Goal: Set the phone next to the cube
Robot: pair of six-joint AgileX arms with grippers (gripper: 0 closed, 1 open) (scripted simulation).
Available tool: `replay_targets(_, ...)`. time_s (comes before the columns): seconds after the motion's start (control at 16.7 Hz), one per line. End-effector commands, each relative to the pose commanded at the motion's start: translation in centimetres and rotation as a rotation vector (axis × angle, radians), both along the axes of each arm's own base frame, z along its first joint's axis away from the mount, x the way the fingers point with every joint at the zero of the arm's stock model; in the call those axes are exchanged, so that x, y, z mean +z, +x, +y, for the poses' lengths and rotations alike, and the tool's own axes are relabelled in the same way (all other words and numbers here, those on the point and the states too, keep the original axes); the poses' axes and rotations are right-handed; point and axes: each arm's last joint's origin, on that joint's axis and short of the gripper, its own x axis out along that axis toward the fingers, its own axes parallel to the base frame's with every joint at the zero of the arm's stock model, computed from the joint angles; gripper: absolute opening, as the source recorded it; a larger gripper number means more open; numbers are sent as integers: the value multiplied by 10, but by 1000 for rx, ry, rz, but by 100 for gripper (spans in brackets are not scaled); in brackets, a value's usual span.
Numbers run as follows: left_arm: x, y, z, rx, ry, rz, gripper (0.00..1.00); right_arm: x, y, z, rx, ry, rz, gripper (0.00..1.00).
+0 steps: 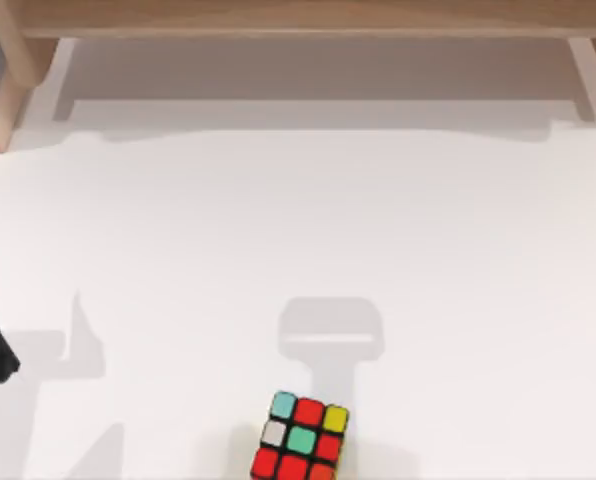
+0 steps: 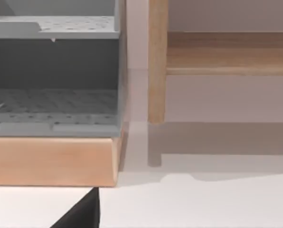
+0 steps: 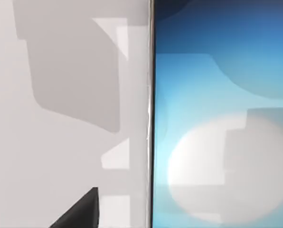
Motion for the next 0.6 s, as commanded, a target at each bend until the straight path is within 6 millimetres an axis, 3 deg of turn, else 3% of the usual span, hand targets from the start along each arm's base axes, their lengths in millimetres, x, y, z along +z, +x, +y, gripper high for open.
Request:
replay_targets(0.18, 0, 0, 0, 0, 0, 0, 100, -4, 0, 1, 0, 1, 1, 100)
replay_targets(0.6, 0, 0, 0, 0, 0, 0, 100, -39, 0, 0, 0, -1, -1, 100)
